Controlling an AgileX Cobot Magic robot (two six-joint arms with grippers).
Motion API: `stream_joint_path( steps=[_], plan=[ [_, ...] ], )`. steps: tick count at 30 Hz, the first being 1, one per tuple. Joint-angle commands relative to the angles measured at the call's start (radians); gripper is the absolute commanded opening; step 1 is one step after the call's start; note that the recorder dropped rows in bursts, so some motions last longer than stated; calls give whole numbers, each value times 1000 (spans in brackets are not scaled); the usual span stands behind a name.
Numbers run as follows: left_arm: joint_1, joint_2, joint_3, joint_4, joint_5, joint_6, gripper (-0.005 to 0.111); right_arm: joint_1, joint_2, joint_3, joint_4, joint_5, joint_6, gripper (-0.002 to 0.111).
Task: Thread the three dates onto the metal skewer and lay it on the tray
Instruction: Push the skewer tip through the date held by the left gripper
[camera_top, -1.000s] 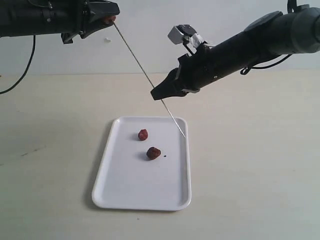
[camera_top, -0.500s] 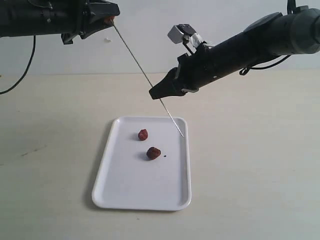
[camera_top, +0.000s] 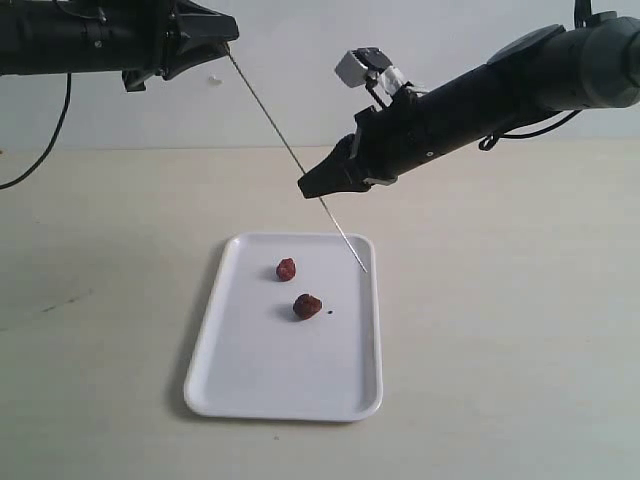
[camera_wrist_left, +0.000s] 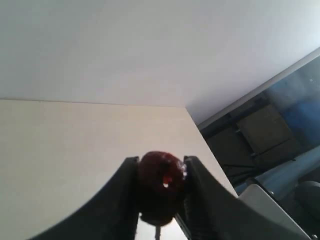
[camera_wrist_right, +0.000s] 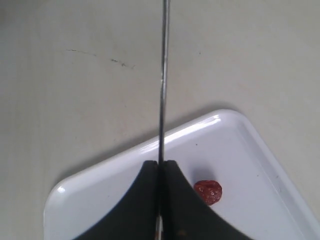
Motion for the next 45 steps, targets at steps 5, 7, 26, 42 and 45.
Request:
stream_joint_path(
  steps=[5,7,26,42,45],
  plan=[
    [1,-5,-6,63,18,-27,31,2,-3,-7,19,16,-47,0],
    [1,-5,-6,69,20,-27,31,2,-3,-7,19,21,-53,0],
    [3,-5,-6,-38,12,2,41,2,-3,-7,-12,-19,-43,0],
    [3,-5,-6,-38,-10,2,35,2,-3,-7,-14,-12,-43,0],
    [3,-5,-6,-38,-10,2,25,2,-3,-7,-14,-7,-43,0]
  ],
)
